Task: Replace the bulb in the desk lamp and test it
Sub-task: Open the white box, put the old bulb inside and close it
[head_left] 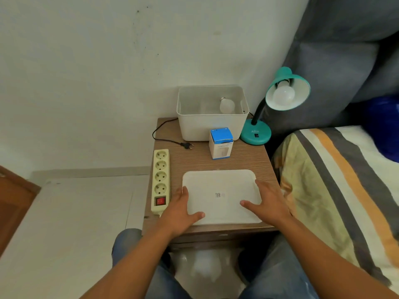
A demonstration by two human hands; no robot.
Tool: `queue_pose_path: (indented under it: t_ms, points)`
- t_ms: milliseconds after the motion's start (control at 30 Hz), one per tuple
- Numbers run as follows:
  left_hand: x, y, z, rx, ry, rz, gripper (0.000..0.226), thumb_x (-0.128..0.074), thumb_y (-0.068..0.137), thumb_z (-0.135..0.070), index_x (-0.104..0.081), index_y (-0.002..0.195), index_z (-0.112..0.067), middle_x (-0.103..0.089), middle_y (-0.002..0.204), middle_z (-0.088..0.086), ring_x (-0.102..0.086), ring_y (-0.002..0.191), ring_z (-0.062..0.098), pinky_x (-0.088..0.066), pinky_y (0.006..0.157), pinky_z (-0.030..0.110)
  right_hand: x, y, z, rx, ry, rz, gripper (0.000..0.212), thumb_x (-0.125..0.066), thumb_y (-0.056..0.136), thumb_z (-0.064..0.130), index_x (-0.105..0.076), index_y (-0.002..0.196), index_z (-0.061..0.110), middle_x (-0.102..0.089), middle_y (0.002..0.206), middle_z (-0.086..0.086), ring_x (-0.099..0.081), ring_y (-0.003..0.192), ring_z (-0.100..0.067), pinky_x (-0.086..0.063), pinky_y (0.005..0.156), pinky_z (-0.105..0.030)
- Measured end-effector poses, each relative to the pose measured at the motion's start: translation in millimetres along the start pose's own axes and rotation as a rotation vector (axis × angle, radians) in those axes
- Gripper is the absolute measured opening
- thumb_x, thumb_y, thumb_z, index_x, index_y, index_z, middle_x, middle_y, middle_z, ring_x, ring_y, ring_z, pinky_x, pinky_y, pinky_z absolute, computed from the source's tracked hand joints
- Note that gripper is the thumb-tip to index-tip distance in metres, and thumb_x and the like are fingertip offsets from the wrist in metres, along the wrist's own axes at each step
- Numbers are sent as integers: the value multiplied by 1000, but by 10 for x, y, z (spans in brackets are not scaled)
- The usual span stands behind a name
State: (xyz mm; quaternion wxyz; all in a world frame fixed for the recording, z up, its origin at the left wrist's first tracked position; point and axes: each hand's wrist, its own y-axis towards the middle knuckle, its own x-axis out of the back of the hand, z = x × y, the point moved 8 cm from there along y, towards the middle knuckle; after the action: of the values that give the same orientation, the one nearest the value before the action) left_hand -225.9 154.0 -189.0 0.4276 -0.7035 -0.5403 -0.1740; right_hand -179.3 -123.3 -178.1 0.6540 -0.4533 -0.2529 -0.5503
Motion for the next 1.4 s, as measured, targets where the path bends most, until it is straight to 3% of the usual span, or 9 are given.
queue_pose_path:
  t_ms: [100, 333, 533, 700, 800, 933, 1067, 1133, 1400]
  points:
    - [-113, -47, 87, 52, 35, 25, 114, -67, 85, -56, 9, 157, -10, 5, 167, 9, -1, 154, 24, -9, 124, 35, -81, -111, -122, -37, 12, 46, 108, -69, 60, 75, -35, 149, 22, -44, 149, -3, -41, 134, -27, -36, 110, -42]
    - [-194, -107, 98, 52, 125, -12, 104, -67, 89, -43, 2, 157, -4, 1, 166, 11, 4, 153, 25, -5, 122, 34, -212, -316, -148, -57, 74, 134, 111, -90, 54, 47, -31, 144, 20, -33, 139, -7, -39, 129, -27, -37, 111, -39]
    - [-191, -138, 122, 66, 20, -92, 97, -72, 88, -35, -10, 158, -9, -9, 166, 7, -5, 154, 22, -9, 121, 32, -262, -357, -167, -86, 135, 83, 105, -91, 59, 33, -32, 144, 16, -35, 131, -8, -40, 126, -31, -38, 111, -39]
    - [-110, -237, 95, 65, -116, -159, 99, -79, 82, -31, -17, 157, -10, -21, 164, 2, -24, 149, 19, -19, 120, 29, -124, -468, -95, -33, 185, 64, 97, -87, 68, 22, -31, 147, 14, -42, 131, -5, -36, 133, -27, -35, 108, -35]
    - [-18, -289, 61, 44, -206, -186, 100, -81, 80, -28, -19, 157, -13, -25, 163, 0, -27, 148, 17, -24, 121, 32, 39, -516, -35, 4, 160, 20, 96, -86, 70, 25, -31, 148, 14, -39, 141, -7, -32, 137, -26, -31, 109, -33]
    - [260, -330, -98, -15, -252, -271, 100, -81, 79, -25, -19, 157, -17, -24, 162, -4, -27, 147, 16, -25, 119, 33, 299, -475, 45, 42, 205, -101, 104, -91, 60, 30, -37, 147, 15, -39, 118, -1, -38, 126, -26, -35, 100, -30]
    - [657, -330, -333, -108, -279, -360, 98, -82, 80, -24, -21, 157, -18, -26, 160, -6, -29, 140, 6, -25, 113, 22, 603, -333, 266, 126, 247, -187, 109, -89, 60, 36, -28, 151, 30, -37, 121, 0, -40, 119, -21, -40, 103, -35]
    - [854, -290, -413, -131, -296, -388, 98, -83, 78, -23, -24, 156, -18, -27, 160, -4, -30, 142, 9, -25, 111, 22, 759, -240, 421, 163, 241, -203, 106, -87, 63, 38, -27, 151, 32, -35, 121, 3, -42, 115, -17, -43, 101, -35]
    - [1517, 120, -563, -156, -303, -422, 98, -85, 76, -31, -28, 155, -20, -32, 160, -2, -36, 143, 17, -33, 117, 35, 1153, 373, 945, 208, 254, -193, 109, -89, 66, 34, -26, 153, 16, -31, 126, 0, -38, 119, -19, -37, 108, -33]
